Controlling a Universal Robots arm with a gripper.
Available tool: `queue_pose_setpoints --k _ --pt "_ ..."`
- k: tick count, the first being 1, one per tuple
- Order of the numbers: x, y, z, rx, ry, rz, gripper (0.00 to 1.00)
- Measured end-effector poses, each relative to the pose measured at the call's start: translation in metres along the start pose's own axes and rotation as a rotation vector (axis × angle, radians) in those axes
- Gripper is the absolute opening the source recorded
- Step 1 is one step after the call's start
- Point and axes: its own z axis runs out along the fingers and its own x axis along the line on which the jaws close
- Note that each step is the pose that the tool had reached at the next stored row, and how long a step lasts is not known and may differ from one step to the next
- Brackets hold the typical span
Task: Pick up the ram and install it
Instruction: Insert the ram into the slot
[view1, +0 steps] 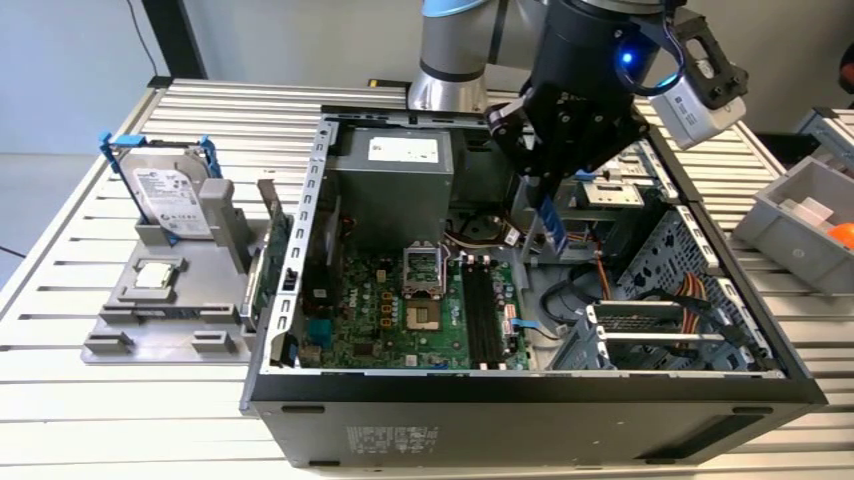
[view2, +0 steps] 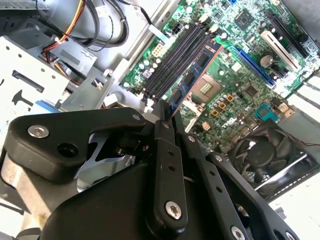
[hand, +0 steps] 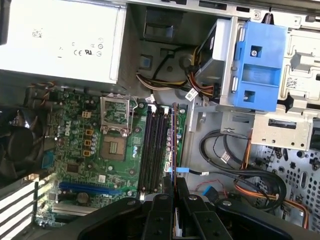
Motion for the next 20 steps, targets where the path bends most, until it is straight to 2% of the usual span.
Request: queue_pose_setpoints --k 9,20 --pt "0.0 0.0001 0.0042 0.0006 0.0 0.008 0.0" --pt "0.0 0.0002 0.005 0.0009 -0.0001 0.011 0.0"
